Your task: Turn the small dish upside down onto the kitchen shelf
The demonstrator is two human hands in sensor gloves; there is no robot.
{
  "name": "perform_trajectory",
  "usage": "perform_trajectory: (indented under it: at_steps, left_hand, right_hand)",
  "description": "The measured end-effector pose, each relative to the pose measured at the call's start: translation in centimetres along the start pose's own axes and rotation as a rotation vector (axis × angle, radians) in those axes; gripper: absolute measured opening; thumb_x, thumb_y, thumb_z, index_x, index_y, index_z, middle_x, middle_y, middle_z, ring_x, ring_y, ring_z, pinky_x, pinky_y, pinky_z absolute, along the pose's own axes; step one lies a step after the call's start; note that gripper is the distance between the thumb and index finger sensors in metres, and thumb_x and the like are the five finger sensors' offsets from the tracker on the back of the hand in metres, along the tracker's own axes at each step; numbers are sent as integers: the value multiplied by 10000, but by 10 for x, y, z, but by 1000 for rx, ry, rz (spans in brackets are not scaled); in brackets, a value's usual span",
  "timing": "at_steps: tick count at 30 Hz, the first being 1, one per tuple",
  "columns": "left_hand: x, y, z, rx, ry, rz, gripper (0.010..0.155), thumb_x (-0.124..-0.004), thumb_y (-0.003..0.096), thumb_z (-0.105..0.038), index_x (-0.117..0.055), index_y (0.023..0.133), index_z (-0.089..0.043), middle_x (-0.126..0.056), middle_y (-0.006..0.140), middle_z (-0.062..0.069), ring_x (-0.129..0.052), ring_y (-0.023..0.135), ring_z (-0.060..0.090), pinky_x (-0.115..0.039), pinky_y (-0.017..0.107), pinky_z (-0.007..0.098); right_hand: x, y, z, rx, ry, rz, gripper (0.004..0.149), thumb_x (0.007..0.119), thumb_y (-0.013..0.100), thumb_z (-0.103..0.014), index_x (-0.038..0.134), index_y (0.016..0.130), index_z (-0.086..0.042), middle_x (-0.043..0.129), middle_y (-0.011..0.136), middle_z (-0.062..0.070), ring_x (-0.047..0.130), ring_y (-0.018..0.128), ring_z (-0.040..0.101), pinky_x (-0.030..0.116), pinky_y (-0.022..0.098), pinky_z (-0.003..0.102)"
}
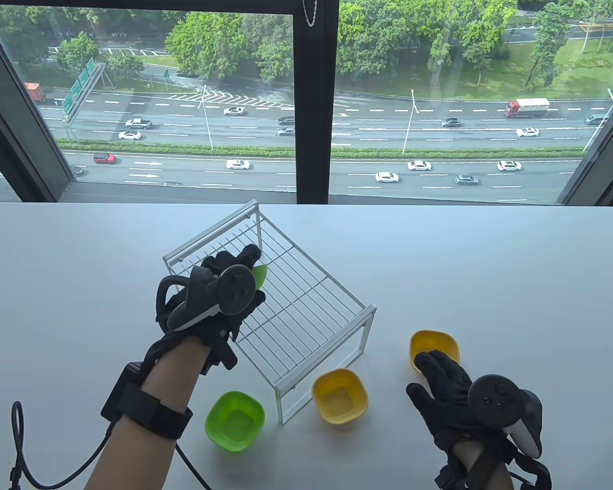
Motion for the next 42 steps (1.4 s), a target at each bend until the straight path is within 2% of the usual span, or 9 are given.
perform_trajectory:
  at_steps: [8,13,21,30,38,42]
  left_hand:
    - [0,21,1,11,-40,32,909,-825,441,-499,-142,1015,-320,-635,850,-29,-794,745,206,-821,662,537]
    - [0,37,2,14,-88,50,891,-818,444,-486,-147,1008,-327,-622,860,-23,-792,745,208,-830,654,531]
    - [-9,52,11,63,-238,107,807,-764,462,-490,-240,1052,-326,-587,947,51,-804,764,257,-872,628,494]
    - [-13,66,28,154,-452,51,707,-691,479,-473,-422,1113,-309,-554,1057,161,-843,776,343,-924,570,472]
    - [-30,84,35,226,-553,94,626,-622,492,-458,-547,1097,-317,-610,1050,239,-909,693,430,-964,465,525]
    - [-38,88,33,274,-539,115,597,-594,493,-464,-617,1072,-315,-676,1029,245,-872,681,513,-807,514,662]
  right_hand:
    - [-2,-1,1,2,18,13,767,608,526,-657,394,1117,-216,309,1185,164,294,1036,458,269,708,682]
    - [-4,-3,3,9,52,21,768,612,526,-650,392,1115,-208,305,1181,171,273,1035,463,264,706,685]
    - [-5,-4,3,6,66,20,770,614,526,-646,387,1114,-204,302,1179,173,270,1032,467,268,707,684]
    - [-6,-6,2,-2,73,17,769,614,527,-644,384,1115,-205,301,1177,174,265,1029,469,281,709,682]
    - [-4,-6,0,0,78,-11,775,617,526,-643,383,1113,-195,299,1176,183,270,1027,472,313,714,675]
    - [-5,-7,-2,-6,75,-10,778,614,527,-646,382,1114,-192,303,1178,180,274,1028,473,315,715,674]
Point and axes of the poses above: the tracker on the back of each hand, its own z axis roughly to the little-finger side, its own y axis roughly from the wrist to the fingertips, x = y × z, the point moved 1 cm from there along y, roughly from the wrist to the fingertips
